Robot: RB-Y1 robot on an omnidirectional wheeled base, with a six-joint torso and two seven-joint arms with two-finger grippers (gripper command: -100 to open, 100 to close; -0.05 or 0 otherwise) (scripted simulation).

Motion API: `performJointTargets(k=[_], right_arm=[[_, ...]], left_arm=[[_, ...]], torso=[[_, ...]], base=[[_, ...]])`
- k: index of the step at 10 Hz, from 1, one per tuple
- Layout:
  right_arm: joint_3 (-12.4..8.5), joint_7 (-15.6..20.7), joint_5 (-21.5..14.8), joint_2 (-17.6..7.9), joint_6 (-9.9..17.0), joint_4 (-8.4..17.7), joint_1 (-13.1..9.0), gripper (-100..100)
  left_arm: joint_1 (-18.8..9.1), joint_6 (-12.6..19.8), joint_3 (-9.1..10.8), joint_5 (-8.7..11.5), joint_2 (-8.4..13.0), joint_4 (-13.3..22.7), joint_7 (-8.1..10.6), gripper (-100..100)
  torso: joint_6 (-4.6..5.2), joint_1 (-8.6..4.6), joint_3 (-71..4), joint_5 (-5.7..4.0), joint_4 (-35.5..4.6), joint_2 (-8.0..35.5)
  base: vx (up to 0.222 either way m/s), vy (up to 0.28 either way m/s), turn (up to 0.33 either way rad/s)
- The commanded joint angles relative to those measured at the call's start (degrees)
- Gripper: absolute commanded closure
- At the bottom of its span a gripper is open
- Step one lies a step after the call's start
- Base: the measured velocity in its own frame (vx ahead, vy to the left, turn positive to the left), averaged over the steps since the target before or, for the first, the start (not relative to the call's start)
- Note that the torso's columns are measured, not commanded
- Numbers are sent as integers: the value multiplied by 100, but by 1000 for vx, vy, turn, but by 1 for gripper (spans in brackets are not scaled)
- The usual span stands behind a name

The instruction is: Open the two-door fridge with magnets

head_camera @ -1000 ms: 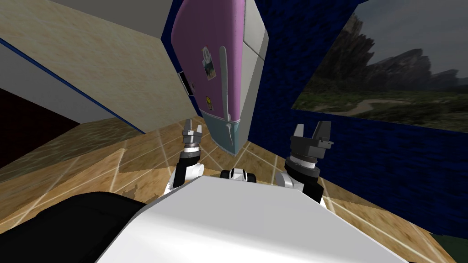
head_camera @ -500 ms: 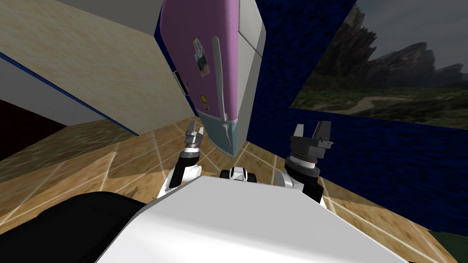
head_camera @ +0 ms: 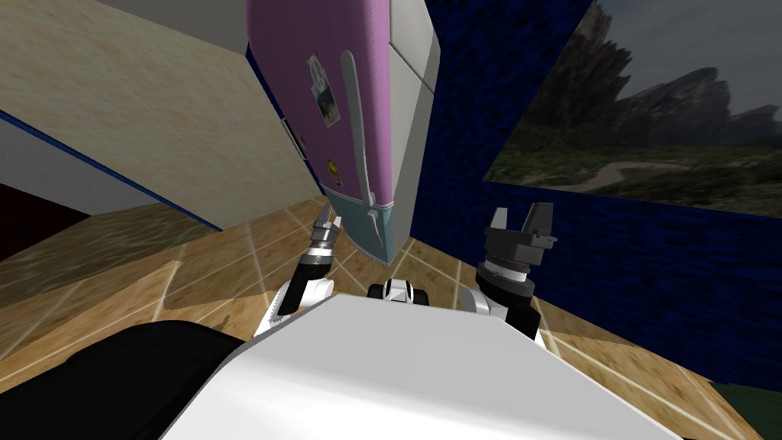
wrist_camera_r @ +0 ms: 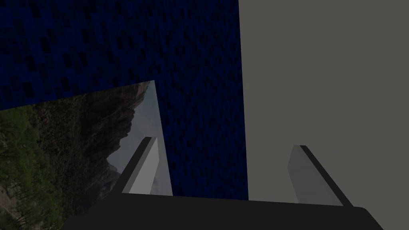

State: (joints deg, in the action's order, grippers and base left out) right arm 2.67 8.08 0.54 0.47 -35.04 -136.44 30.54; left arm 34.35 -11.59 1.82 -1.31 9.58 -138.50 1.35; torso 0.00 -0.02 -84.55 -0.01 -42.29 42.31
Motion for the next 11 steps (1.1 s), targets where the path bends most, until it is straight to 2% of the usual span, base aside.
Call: performJointTargets(k=[1, 5, 10, 11], right_arm=[[0, 0, 0, 0, 0, 0, 0, 0], [0, 0, 0, 0, 0, 0, 0, 0], [0, 0, 0, 0, 0, 0, 0, 0], [0, 0, 0, 0, 0, 0, 0, 0]], left_arm=[[92, 338, 29, -45, 152, -74, -9, -100], [211, 715, 54, -100, 348, -198, -21, -100], [382, 1255, 91, -179, 736, -281, -39, -100], [444, 1449, 104, -207, 868, -290, -46, -100]], torso=[[0, 0, -1, 0, 1, -2], [1, 4, -3, 1, 1, -5], [0, 2, -4, 1, 2, -6], [0, 2, -1, 0, 1, -2]], base=[[85, -22, -80], [88, -24, -47], [81, -23, -52], [103, -27, -63]])
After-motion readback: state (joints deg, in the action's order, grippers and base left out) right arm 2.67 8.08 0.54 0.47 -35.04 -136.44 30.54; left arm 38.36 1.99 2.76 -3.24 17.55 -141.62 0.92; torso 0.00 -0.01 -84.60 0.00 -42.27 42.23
